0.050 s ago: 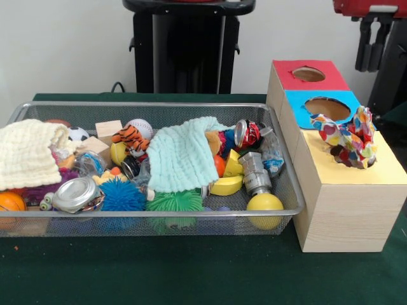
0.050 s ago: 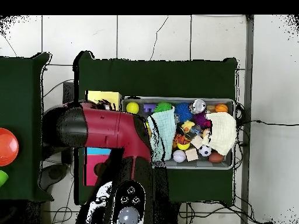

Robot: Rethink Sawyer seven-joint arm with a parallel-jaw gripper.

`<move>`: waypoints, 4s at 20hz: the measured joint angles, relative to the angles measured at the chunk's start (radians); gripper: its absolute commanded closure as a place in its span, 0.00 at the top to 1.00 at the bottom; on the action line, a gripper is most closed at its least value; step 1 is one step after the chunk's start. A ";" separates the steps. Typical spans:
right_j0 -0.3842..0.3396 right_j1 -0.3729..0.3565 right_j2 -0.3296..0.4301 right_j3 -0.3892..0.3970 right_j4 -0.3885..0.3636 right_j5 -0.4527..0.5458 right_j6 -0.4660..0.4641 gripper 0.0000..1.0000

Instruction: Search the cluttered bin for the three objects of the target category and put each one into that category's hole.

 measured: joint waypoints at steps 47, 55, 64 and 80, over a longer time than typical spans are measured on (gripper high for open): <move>-0.005 0.130 0.052 0.121 0.002 -0.318 0.000 0.00; 0.011 0.146 0.053 0.121 0.005 -0.319 0.000 0.00; 0.012 0.154 0.056 0.121 0.013 -0.369 0.000 0.00; 0.011 0.184 0.077 0.115 0.027 -0.412 0.000 0.00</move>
